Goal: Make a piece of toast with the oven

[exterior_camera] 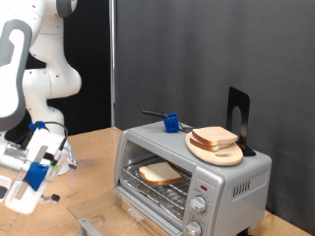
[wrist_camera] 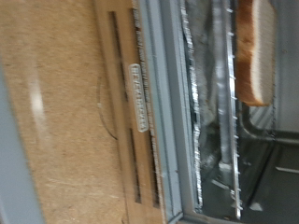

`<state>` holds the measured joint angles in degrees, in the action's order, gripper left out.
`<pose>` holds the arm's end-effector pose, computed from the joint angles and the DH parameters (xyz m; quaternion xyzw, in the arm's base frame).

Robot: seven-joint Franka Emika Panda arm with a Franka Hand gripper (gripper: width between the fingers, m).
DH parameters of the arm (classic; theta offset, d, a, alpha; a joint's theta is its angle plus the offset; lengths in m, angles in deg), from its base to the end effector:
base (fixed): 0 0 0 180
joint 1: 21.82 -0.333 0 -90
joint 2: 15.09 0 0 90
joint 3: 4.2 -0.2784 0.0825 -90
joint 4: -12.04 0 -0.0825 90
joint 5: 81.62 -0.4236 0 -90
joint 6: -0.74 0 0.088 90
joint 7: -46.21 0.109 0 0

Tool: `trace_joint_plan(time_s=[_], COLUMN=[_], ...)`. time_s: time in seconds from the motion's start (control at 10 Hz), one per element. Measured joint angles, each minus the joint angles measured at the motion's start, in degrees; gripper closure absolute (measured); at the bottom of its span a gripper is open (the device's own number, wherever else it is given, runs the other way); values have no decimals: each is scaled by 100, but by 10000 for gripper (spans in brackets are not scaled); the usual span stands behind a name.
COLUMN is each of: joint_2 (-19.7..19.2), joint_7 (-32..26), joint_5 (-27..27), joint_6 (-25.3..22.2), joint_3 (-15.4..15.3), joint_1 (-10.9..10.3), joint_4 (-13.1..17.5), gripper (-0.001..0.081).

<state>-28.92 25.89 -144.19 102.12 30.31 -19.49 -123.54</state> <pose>0.4048 -0.2253 0.1568 -0.7643 0.4224 0.0970 0.4774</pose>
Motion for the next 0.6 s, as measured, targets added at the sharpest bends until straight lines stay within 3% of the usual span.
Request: trace_joint_plan(time_s=[0.6], joint_2=[-598], joint_7=[-879], joint_5=[-172], joint_6=[-55], joint_3=[-7], joint_1=[119], joint_4=[232], gripper=[124])
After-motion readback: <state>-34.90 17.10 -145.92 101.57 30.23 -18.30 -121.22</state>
